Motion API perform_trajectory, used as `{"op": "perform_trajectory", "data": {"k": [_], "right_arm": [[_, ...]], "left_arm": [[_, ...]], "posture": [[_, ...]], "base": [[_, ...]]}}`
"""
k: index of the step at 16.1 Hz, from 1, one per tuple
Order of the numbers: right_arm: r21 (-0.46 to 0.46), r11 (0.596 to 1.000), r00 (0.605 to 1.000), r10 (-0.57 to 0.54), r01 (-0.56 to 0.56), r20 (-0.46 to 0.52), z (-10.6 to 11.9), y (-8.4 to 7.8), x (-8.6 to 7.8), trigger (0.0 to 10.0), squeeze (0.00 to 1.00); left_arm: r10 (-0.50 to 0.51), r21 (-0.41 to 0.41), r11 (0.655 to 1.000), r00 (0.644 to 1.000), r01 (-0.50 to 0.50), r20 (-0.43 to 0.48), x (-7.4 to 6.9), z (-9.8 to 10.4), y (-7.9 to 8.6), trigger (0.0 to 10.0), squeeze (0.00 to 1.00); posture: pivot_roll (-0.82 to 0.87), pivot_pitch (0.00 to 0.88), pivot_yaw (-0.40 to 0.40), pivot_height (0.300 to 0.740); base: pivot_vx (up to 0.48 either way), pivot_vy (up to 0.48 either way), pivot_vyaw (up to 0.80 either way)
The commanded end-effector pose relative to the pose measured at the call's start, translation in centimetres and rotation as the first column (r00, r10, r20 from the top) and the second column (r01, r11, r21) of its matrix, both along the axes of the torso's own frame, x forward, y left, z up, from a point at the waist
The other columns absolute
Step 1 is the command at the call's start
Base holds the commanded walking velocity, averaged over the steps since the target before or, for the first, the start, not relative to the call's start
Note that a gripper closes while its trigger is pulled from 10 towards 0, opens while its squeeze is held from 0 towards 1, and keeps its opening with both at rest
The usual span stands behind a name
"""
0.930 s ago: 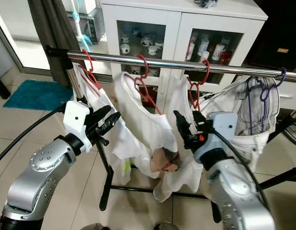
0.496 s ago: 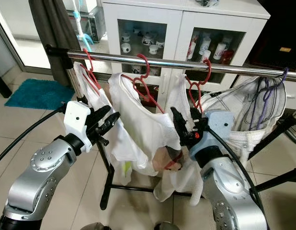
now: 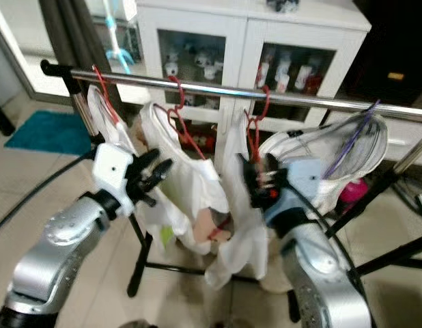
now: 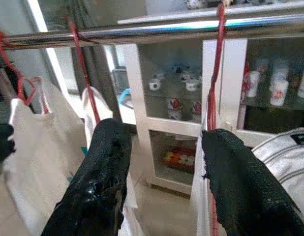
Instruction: Hang hanger
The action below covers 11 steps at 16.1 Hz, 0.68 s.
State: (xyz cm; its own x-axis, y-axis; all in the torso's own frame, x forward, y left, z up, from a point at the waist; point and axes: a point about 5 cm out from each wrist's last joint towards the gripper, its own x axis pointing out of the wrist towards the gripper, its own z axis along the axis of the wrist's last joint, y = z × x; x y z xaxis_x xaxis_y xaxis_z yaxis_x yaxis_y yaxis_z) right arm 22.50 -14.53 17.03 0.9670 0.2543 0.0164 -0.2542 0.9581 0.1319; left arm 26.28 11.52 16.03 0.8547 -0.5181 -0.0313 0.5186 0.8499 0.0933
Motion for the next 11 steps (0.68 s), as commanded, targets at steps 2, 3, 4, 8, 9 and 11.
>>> {"op": "perform_trajectory", "data": {"k": [2,3,4,8,9,11], "right_arm": [[0.001,1.0,1.0,-0.013,0.013,-0.003,-0.13,-0.65,-0.03,10.0,0.0],[0.01,1.0,1.0,-0.008,0.008,-0.006,-0.16,-0.62,-0.04,10.0,0.0],[0.018,1.0,1.0,-0.014,0.014,-0.009,-0.24,-0.69,-0.06,10.0,0.0],[0.013,0.999,0.999,-0.038,0.038,-0.006,-0.48,-0.98,0.03,10.0,0.0],[0.014,0.999,0.999,-0.039,0.039,-0.007,-0.5,-1.0,0.04,10.0,0.0],[0.012,0.999,0.999,-0.041,0.041,-0.006,-0.51,-1.01,0.21,10.0,0.0]], "left_arm": [[-0.019,0.002,1.0,1.0,0.019,0.012,-0.18,0.16,-0.4,10.0,0.0],[-0.02,0.005,1.0,1.0,0.02,0.014,-0.18,0.14,-0.38,10.0,0.0],[-0.023,0.007,1.0,1.0,0.023,0.012,-0.24,0.0,-0.35,10.0,0.0],[-0.035,0.004,0.999,0.999,0.035,-0.003,-0.32,-0.26,-0.5,10.0,0.0],[-0.037,0.005,0.999,0.999,0.037,-0.005,-0.32,-0.29,-0.52,10.0,0.0],[-0.032,0.002,0.999,0.999,0.032,-0.009,-0.13,-0.3,-0.45,10.0,0.0]], "posture": [[-0.04,0.014,-0.003,0.74],[-0.04,0.014,-0.003,0.74],[-0.04,0.014,-0.003,0.74],[-0.04,0.001,-0.007,0.74],[-0.04,0.001,-0.007,0.74],[-0.04,0.0,-0.008,0.74]], "base": [[0.0,-0.354,0.0],[0.0,-0.307,0.0],[0.0,0.0,0.0],[0.0,0.0,0.0],[0.0,0.0,0.0],[0.0,0.0,0.0]]}}
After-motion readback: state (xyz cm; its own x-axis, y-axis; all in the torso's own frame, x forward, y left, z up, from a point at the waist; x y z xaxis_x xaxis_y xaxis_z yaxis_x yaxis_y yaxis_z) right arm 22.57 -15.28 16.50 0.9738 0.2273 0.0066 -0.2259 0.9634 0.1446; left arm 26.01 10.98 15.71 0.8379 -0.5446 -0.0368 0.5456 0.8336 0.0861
